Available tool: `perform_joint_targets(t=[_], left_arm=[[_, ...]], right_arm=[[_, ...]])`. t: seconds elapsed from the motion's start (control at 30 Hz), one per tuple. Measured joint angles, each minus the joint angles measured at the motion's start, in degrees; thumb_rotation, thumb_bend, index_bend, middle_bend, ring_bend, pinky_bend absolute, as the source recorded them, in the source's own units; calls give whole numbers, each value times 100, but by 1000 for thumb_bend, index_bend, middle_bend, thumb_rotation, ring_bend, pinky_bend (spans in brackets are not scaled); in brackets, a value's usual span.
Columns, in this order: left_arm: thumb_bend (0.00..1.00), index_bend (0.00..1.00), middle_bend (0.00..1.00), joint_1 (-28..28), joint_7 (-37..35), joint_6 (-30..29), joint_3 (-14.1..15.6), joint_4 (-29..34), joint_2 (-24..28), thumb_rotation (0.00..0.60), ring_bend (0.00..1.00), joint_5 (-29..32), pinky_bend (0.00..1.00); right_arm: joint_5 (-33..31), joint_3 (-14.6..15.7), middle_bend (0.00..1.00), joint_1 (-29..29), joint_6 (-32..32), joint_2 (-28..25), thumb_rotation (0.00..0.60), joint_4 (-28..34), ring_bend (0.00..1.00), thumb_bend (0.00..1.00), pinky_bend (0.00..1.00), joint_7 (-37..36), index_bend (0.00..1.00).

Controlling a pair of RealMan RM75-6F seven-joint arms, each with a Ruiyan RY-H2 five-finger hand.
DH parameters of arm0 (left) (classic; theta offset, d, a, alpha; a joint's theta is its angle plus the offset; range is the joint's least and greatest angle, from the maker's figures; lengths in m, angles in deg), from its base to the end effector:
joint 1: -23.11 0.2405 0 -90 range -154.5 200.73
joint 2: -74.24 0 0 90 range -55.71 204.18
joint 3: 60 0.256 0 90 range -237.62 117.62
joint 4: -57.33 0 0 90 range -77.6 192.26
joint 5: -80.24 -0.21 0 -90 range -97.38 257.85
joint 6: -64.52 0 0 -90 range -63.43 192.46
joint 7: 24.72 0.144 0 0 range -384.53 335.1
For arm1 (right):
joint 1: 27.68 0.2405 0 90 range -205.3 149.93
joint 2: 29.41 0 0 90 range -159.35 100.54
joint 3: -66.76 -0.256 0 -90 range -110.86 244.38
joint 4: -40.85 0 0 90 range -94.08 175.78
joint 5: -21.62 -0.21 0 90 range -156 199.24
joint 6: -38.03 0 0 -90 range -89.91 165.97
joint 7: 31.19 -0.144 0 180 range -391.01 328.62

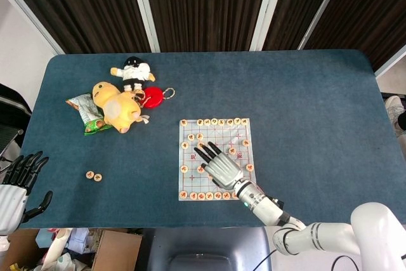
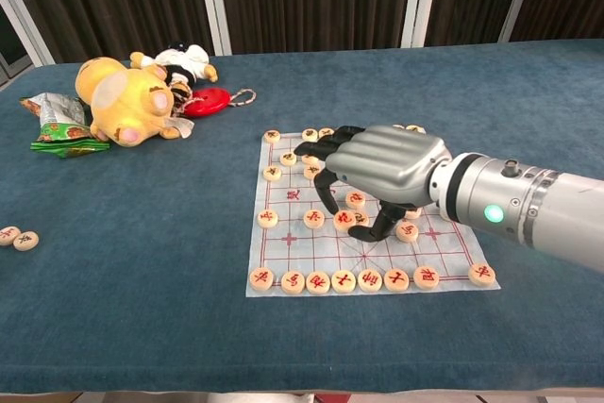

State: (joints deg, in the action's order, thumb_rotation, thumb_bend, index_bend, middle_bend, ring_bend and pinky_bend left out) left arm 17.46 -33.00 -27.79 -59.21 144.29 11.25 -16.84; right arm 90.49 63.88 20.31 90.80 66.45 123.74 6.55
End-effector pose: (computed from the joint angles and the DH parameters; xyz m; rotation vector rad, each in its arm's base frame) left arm -0.3006 0.1704 0.1694 -1.5216 -0.8087 -1.0778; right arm -0.1126 -0.3064 -0.0761 2.2175 -0.5051 0.7638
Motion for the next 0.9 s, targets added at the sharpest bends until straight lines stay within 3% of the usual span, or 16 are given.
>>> perform_joint_targets(t=[0.9], left_arm=[[402, 0, 0, 21, -81, -63, 11, -3, 32, 600, 0, -45, 7]], right_arm=[[27, -68, 97, -57, 34, -44, 600, 110, 0, 468, 0, 48, 648]])
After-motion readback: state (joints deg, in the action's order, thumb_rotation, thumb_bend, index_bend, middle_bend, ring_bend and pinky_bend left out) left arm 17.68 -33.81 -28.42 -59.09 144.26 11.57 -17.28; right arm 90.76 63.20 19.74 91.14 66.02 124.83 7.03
